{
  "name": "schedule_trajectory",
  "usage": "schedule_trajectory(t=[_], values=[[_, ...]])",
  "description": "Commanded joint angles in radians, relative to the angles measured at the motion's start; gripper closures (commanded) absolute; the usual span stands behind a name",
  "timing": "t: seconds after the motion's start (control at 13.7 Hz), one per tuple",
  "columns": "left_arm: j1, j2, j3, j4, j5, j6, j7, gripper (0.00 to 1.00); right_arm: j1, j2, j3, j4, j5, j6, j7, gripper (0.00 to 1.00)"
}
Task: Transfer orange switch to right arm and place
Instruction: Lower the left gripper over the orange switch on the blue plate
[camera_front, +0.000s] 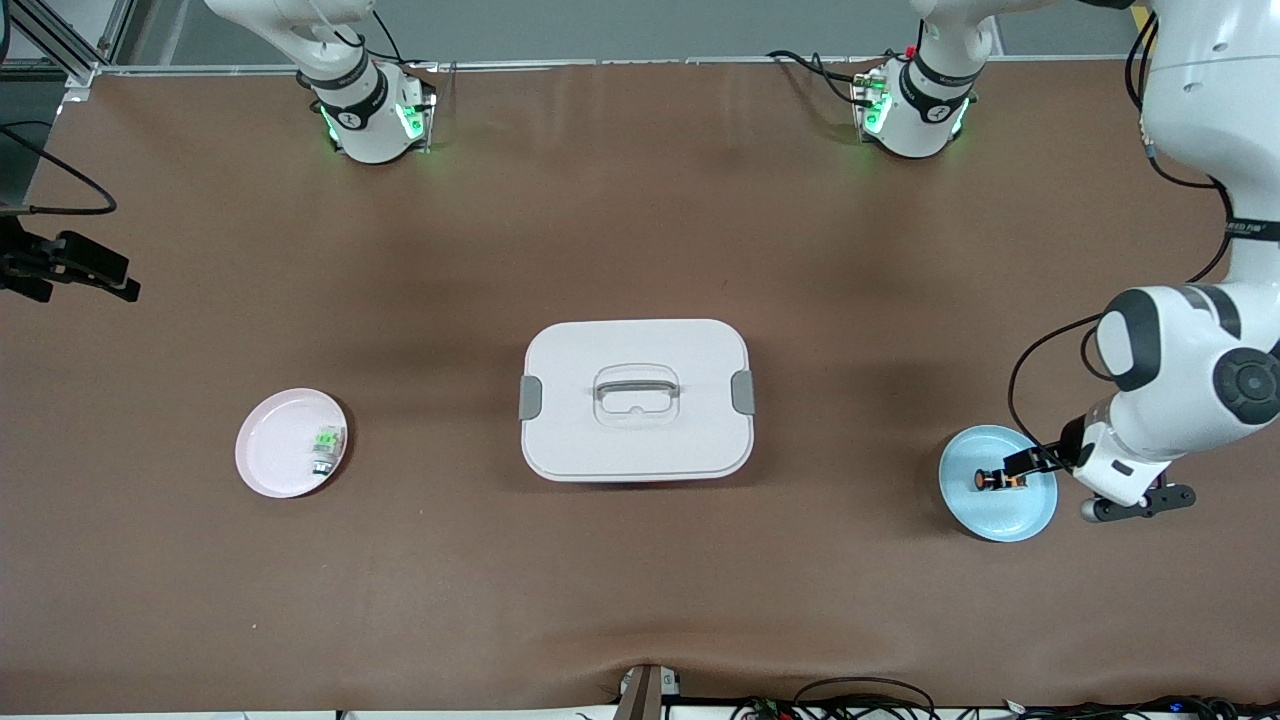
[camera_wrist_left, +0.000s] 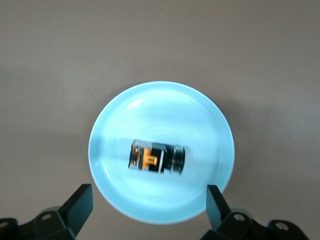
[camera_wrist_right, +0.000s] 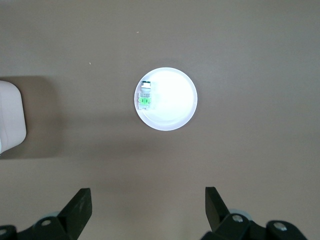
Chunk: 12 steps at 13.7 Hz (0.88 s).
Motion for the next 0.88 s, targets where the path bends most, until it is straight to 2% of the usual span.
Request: schedule_trajectory(t=[0.0,0.8], values=[[-0.001,0.042,0.0,0.004,0.028,0.061,-0.009,0.0,-0.015,-0.025,0.012,-0.022,-0.014,0.004,-0.004,0.0],[-0.017,0.105,-0.001,0.015,0.065,0.101,0.033,0.0,-0.015,-0.025,0.012,-0.022,-0.014,0.006,-0.004,0.0]])
